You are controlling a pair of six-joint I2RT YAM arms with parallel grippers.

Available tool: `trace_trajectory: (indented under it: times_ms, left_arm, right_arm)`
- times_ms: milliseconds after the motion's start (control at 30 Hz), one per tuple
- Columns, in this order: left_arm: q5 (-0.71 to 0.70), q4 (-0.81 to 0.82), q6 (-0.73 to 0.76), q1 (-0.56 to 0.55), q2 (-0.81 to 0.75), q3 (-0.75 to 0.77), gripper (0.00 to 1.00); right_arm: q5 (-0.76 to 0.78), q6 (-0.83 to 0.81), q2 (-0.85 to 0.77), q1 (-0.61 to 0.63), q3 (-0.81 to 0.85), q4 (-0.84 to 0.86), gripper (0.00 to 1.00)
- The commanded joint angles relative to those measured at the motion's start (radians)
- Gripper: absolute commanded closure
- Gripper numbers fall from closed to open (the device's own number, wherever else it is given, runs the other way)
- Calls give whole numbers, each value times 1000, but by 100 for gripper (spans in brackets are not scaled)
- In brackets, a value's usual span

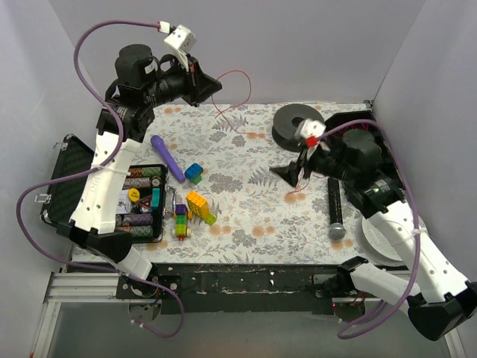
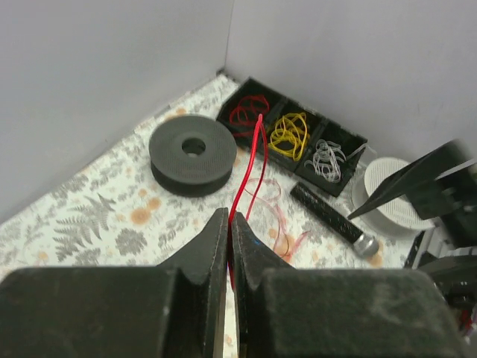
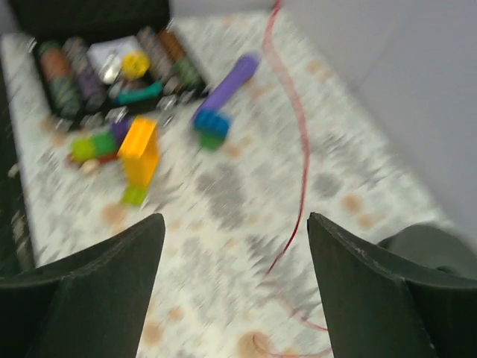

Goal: Wrap the cables

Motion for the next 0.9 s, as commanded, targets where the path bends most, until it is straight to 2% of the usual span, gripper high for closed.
trace_trajectory:
  times_ms: [0,133,267,400,500,667,767,867]
  left_arm:
    - [68,-1,71,1,-34,-102,100]
    - [143,7,103,-1,-51,-217,100]
    - [211,14,115,-4,-82,-313,100]
    - [226,14,115,-5,-117,-364,100]
    - [243,8,114,-5,-135,-381,100]
    - [272,7,103,-5,-140,-396,100]
    - [288,5,102,-5,-138,-402,100]
    - [291,4,105,-5,-146,-413,100]
  right_arm:
    - [-274,-16,-50,1,-148,-150,11]
    - [-186,40,-71,0,-129,-6,6]
    - [-104,166,41,-6,-51,132,8]
    - [-134,396,181,-25,-55,385,18]
    - [-86,471,242,-29,-73,511,20]
    - [-100,533,308,-29,-115,691,23]
    - [-87,567,347,-37,-113,751,31]
    - [-145,626,382,-57,-116,835,43]
